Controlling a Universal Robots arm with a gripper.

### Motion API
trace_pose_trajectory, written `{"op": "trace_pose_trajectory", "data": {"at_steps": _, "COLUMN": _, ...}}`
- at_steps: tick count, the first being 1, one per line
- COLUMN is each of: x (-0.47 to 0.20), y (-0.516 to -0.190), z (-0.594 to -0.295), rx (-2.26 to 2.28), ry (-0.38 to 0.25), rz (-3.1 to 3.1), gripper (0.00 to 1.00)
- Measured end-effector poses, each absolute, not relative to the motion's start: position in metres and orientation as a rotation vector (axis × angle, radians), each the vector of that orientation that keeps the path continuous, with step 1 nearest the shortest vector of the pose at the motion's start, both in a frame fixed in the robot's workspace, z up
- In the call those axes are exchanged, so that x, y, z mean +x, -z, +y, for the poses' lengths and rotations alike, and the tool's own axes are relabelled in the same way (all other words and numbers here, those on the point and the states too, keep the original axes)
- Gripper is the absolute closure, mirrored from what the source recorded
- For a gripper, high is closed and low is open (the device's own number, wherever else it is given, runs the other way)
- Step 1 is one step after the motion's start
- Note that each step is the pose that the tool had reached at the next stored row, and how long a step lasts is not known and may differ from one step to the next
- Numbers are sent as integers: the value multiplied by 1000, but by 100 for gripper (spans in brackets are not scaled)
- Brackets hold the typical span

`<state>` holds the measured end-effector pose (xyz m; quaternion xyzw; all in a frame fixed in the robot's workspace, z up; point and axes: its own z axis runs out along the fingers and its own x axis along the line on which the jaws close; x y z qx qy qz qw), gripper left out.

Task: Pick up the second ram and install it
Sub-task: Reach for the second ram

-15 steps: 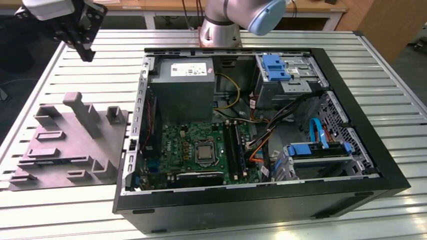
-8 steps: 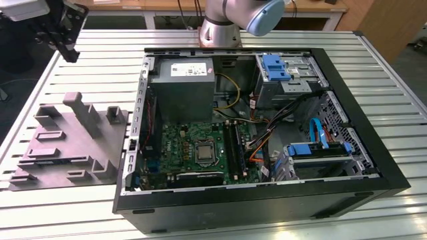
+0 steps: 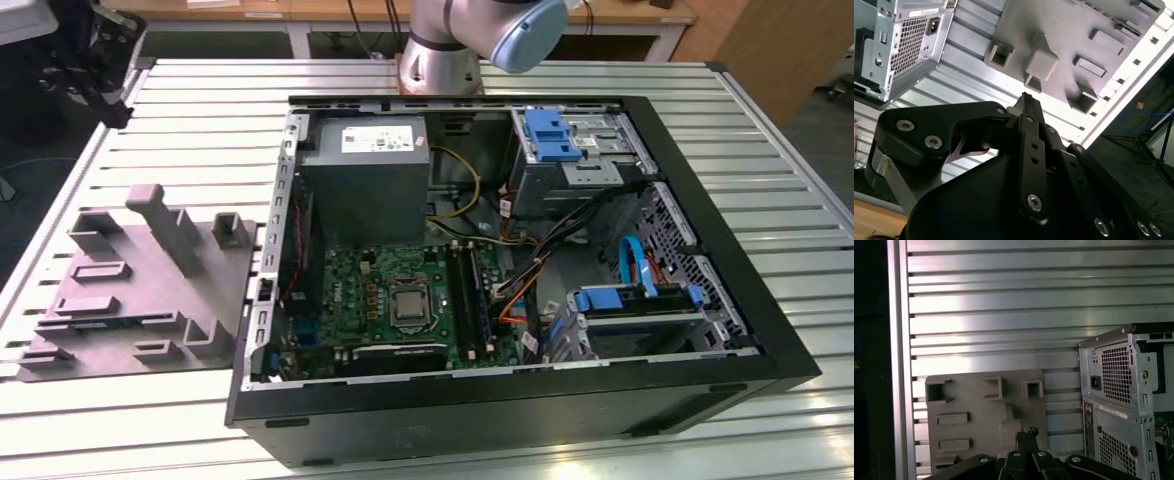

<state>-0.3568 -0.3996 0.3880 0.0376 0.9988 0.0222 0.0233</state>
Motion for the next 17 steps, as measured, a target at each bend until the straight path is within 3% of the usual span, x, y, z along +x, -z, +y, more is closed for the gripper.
{"op": "trace_pose_trajectory", "data": {"at_steps": 17, "x": -389, "y": -381, "z": -426, "rx": 117, "ry": -69, "rz": 3092, "gripper": 90}}
